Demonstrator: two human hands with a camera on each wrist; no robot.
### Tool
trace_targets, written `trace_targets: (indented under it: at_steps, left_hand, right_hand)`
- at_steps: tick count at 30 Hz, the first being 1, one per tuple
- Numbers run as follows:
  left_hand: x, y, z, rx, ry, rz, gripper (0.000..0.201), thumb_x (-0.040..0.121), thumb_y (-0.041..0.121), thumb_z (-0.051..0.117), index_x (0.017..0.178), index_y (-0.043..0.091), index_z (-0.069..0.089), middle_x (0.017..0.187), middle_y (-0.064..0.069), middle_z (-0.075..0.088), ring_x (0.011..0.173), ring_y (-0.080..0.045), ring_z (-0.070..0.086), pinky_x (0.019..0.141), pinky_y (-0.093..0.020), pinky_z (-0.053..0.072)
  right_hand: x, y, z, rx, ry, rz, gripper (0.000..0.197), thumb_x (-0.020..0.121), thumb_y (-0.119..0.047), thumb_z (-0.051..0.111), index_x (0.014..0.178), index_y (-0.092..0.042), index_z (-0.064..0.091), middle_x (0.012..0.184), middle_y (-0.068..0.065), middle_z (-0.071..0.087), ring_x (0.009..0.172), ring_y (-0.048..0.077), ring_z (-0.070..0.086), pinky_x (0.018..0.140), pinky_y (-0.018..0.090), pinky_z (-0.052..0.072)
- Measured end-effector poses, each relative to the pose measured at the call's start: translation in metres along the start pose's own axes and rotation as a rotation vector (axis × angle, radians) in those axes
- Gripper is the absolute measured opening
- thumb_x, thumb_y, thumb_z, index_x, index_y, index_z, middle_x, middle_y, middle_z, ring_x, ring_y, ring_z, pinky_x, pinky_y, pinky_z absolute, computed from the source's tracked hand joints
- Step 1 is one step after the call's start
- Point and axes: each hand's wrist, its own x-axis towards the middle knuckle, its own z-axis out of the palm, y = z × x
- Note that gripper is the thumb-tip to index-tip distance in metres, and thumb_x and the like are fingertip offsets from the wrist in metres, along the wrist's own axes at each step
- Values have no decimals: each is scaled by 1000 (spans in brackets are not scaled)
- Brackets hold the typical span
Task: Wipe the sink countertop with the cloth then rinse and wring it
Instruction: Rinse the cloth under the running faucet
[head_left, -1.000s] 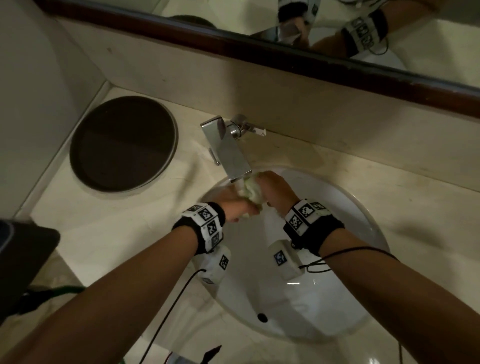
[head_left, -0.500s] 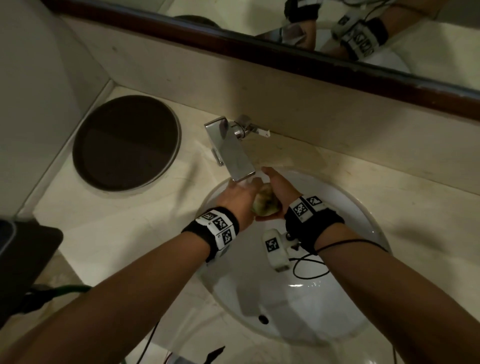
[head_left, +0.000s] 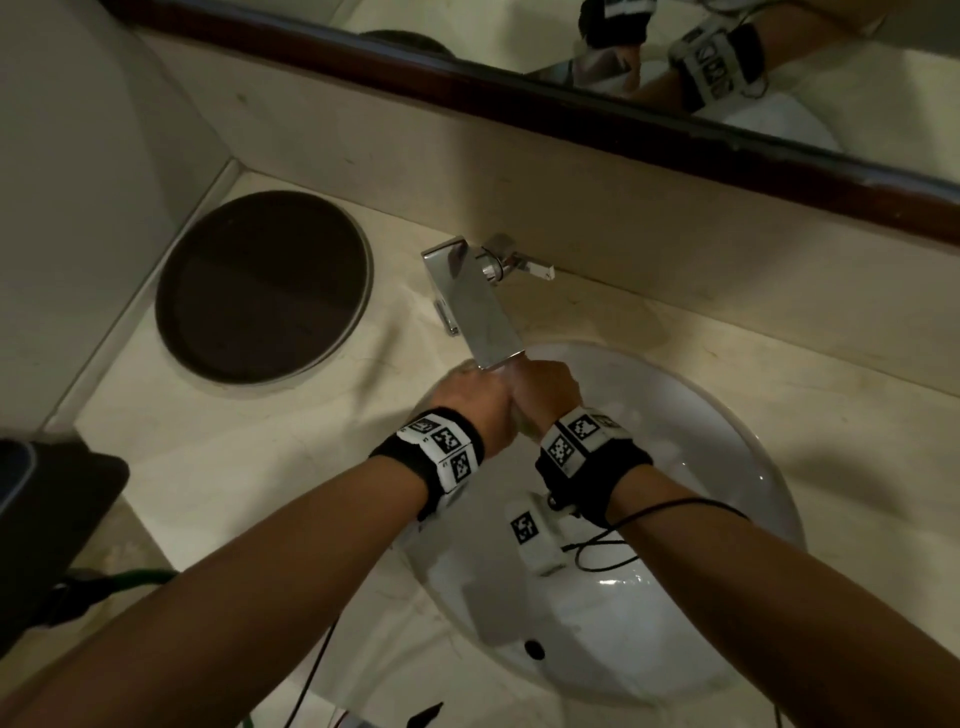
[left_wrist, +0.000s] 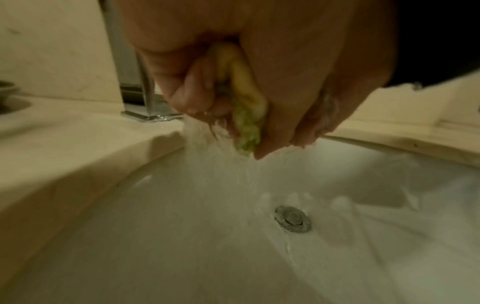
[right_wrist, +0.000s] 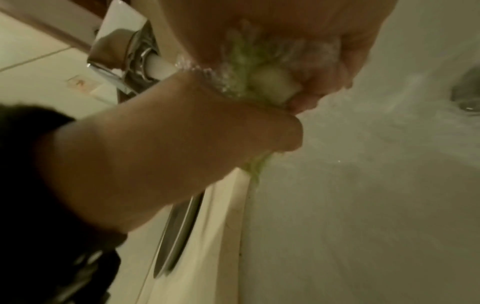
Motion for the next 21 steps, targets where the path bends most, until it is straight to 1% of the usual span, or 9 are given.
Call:
trace_targets:
  at_steps: [3,6,8,10,13,16,18,20,21]
  left_hand:
    - [1,-4,-4,-28,-29,18,50,82,44,62,128,33,48,122,0,62,107,-26,62,83,-30,48]
    - [3,-3,-8,-59,-125,74,39,83,37,64,119,24,57,118,-1,62,106,-23,60,78,-22,41]
    - [4,-2,-13,-146,-187,93,41,81,27,67,120,21,55,111,-1,61,96,-17,58,69,-19,35]
    - [5,-3,-12,-361,-264,56,56,79,12,70,128,27,49,98,4,56,85,-12,51,58,-19,36]
    - [6,-7,-8,-620,-303,-8,58,75,6,75,124,28,54,91,14,59,81,-8,55,56,-4,38]
    - [5,-10,-2,-665,-346,-46,49,79,18,78,118,30,52,87,12,61,72,-6,57,52,-13,46]
    - [4,-11,5,-641,-328,-65,54,76,26,81,117,35,48,98,12,60,86,-7,60,69,-13,51]
    - [1,-11,13,-544,-332,-101,60,70,48,78,120,43,47,115,9,59,105,-14,59,95,-28,49]
    - [0,-10,15,-441,-344,-110,58,69,59,72,119,46,46,117,8,59,107,-15,58,97,-33,47]
  right_hand:
    - [-4,-7,0,-119,87,49,36,97,-31,48,107,-3,67,116,14,66,108,31,62,88,36,47]
    - [-4,-3,-3,-166,87,-38,34,97,-28,46,107,-2,65,117,15,64,111,32,60,85,35,45]
    - [-5,0,-4,-174,117,-175,28,96,-22,48,87,-1,64,99,17,67,95,34,64,70,32,42]
    - [-4,3,-6,-203,77,-251,18,89,-10,56,74,-2,62,76,12,65,76,31,65,60,31,43]
    - [-1,5,-15,-236,36,-265,26,96,-25,44,84,-13,63,67,-6,49,79,25,56,74,32,46]
    - [-1,10,-22,-270,-29,-290,30,97,-37,41,80,-18,58,75,0,54,79,24,55,78,35,47]
    - [3,12,-23,-235,-59,-295,39,97,-45,39,84,-14,60,84,4,60,80,25,57,79,38,50]
    - [3,15,-26,-155,-81,-252,48,98,-49,34,94,-11,63,96,12,65,89,33,60,82,41,51]
    - [5,16,-28,-153,-76,-235,49,99,-48,32,99,-9,63,101,15,65,93,36,60,83,41,49]
